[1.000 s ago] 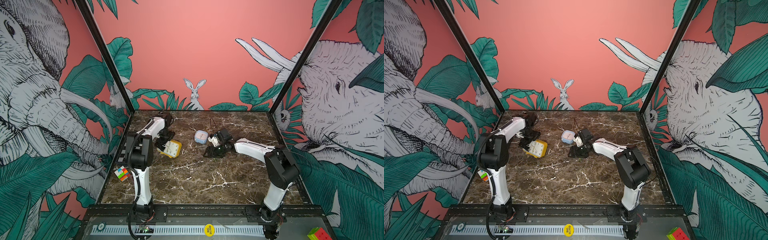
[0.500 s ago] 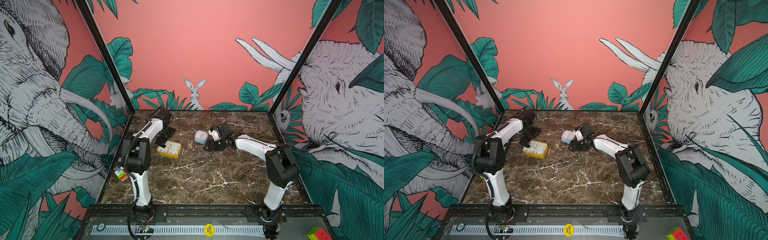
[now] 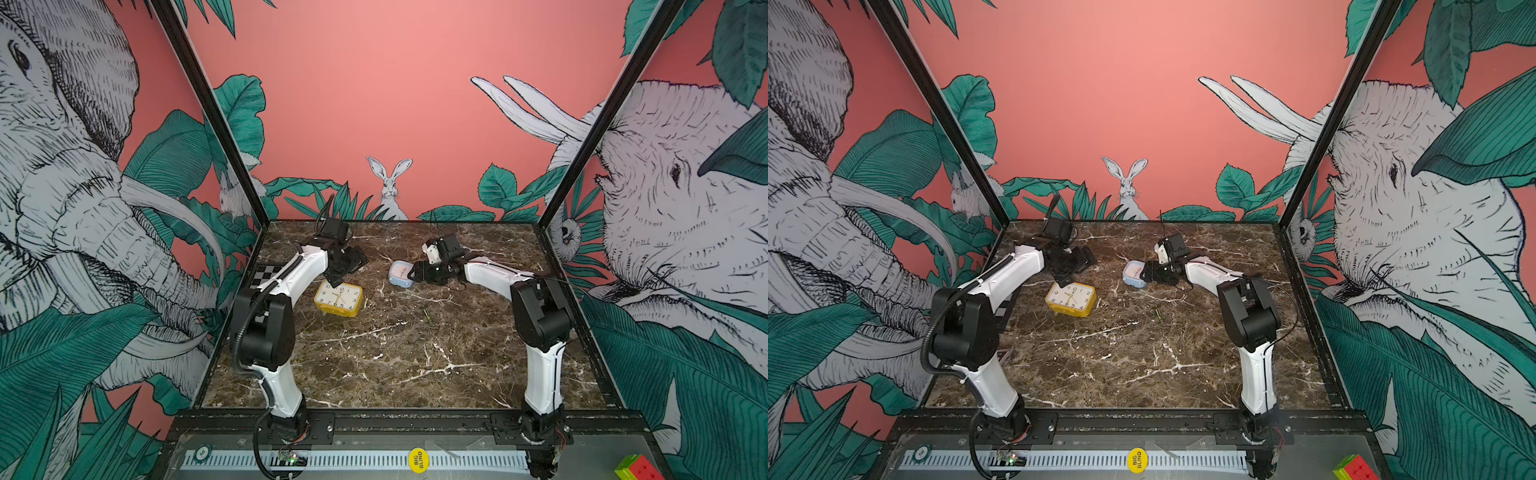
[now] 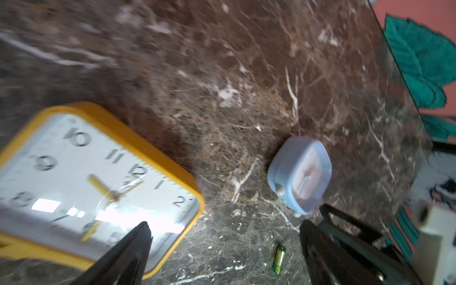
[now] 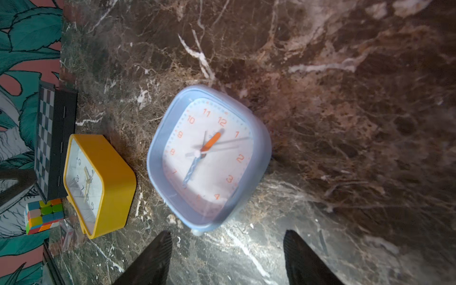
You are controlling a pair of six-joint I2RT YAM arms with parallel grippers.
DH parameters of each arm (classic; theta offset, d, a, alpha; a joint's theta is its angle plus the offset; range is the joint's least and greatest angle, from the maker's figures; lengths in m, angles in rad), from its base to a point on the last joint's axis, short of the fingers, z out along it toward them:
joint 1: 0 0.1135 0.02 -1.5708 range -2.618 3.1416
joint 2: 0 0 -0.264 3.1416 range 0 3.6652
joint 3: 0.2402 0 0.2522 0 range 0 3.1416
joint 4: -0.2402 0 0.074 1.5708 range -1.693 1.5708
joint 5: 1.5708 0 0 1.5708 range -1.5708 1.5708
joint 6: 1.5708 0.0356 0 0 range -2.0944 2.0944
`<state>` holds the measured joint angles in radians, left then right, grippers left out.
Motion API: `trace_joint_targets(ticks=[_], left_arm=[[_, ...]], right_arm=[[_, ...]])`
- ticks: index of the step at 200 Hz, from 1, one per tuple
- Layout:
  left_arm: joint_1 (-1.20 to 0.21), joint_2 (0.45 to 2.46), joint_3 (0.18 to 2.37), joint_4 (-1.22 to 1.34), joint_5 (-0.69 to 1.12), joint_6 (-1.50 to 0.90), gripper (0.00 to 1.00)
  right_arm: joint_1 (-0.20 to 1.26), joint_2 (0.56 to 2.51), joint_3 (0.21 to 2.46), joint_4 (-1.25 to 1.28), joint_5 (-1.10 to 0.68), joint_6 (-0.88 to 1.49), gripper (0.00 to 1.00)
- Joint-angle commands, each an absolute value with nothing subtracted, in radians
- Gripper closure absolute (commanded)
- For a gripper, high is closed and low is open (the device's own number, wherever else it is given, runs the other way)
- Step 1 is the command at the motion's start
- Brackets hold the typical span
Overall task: Insert the battery into the alarm
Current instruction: Adjust the alarm at the center of the board.
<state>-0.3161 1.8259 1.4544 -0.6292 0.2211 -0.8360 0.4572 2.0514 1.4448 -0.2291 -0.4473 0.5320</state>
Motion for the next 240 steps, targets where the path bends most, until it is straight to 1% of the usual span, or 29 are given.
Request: trace_joint_targets(ticks=[1,24,40,51,68,82,126,145,170,187,193,226,240], left_arm=[[-0.354,1.917,1.493,-0.524,0.361,-0.741,0.06],[-0.386,2.009,1.577,-0.502,0.414,-0.709,0.11],[-0.39,2.065,1.614,-0.476,0.459,-0.716,0.2],[-0.389,2.096,1.642,-0.472,0.474,-0.718,0.23],[-0.389,2.129,1.68,-0.48,0.484,-0.713,0.32],[-0.39,2.143,1.698,-0.499,0.468,-0.699,0.38],[-0.388,2.175,1.695,-0.527,0.433,-0.685,0.45],[-0.384,2.192,1.701,-0.534,0.433,-0.691,0.53],[-0.379,2.21,1.701,-0.543,0.436,-0.706,0.55],[-0.379,2.213,1.694,-0.536,0.436,-0.712,0.58],[-0.379,2.214,1.691,-0.533,0.437,-0.713,0.6],[-0.37,2.213,1.658,-0.512,0.45,-0.738,0.63],[-0.363,2.215,1.639,-0.495,0.467,-0.751,0.67]], right_arm=[[0.452,2.045,1.44,-0.136,-0.503,0.603,0.29],[0.439,2.049,1.379,-0.03,-0.543,0.684,0.28],[0.432,2.063,1.353,0.053,-0.579,0.743,0.28],[0.428,2.071,1.339,0.101,-0.595,0.774,0.28],[0.422,2.083,1.332,0.121,-0.607,0.796,0.28],[0.416,2.088,1.33,0.125,-0.61,0.806,0.28],[0.408,2.118,1.321,0.158,-0.64,0.849,0.28],[0.407,2.126,1.319,0.166,-0.646,0.86,0.28],[0.408,2.13,1.319,0.162,-0.647,0.864,0.28],[0.408,2.135,1.318,0.168,-0.652,0.871,0.28],[0.407,2.138,1.318,0.178,-0.655,0.878,0.28],[0.408,2.162,1.287,0.25,-0.673,0.923,0.28],[0.409,2.169,1.286,0.272,-0.679,0.924,0.28]])
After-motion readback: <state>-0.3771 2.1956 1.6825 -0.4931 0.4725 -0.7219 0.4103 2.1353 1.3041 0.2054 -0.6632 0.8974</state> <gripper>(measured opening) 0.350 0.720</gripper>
